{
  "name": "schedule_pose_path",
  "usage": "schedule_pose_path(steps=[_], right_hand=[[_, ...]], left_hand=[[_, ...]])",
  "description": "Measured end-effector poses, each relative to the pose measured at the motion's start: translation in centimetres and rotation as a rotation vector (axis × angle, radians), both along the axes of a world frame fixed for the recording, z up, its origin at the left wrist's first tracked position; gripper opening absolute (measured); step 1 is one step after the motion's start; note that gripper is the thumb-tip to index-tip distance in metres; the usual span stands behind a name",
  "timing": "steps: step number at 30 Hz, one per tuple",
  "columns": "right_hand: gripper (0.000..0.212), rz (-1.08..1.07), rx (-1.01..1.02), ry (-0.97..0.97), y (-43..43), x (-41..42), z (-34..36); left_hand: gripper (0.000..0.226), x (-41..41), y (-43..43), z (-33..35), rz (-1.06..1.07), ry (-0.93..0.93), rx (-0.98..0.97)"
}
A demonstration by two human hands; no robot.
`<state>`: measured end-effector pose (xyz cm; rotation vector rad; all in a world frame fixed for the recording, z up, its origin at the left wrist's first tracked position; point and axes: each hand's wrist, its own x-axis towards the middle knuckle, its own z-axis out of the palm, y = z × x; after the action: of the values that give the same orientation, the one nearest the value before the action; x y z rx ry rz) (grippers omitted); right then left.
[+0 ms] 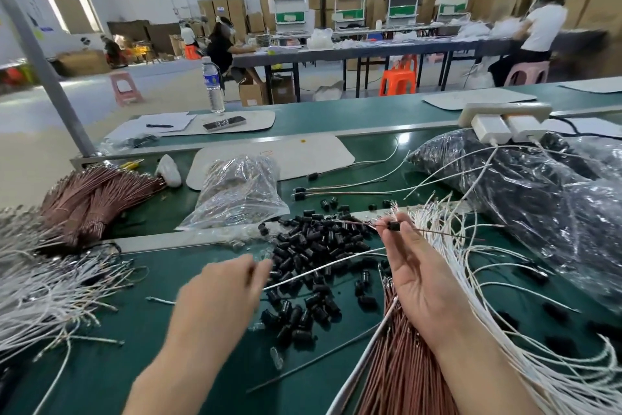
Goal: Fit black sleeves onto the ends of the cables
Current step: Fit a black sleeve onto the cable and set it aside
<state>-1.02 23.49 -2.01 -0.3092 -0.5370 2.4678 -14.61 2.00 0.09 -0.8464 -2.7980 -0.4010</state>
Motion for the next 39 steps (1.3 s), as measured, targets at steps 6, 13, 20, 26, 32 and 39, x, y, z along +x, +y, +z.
schedule_pose_path(steps=[6,13,20,26,32,39], right_hand=[[0.018,-0.073,0.066,-0.016,0.2,-0.2,-0.1],[0.022,-0.096,0.132,-0.031,0.5,-0.5,-0.2],[0.028,-0.066,0.152,-0.032,0.4,-0.4,-0.3],[0.023,-0.032,0.162,-0.077,-0.4,-0.8,-0.5],[0.019,-0.078,0.120,-0.097,-0.2,-0.7,-0.2],[0.017,-0.065,0.178,-0.136,-0.5,-0.9,-0.1]], left_hand=[[0.035,2.1,7.3,-3.1,-0.367,0.070,-0.003],[0.024,1.0,7.3,-4.4,-0.343,0.134,0.171],[0.010,0.6,2.1,-4.7,-0.269,-0.050,0.687],[0.005,1.3,2.0,-4.6,-0.353,0.020,0.822],[0.005,1.0,1.6,-4.5,-0.219,-0.008,1.044],[0.004,1.3,1.9,-4.4,-0.330,-0.021,0.982]])
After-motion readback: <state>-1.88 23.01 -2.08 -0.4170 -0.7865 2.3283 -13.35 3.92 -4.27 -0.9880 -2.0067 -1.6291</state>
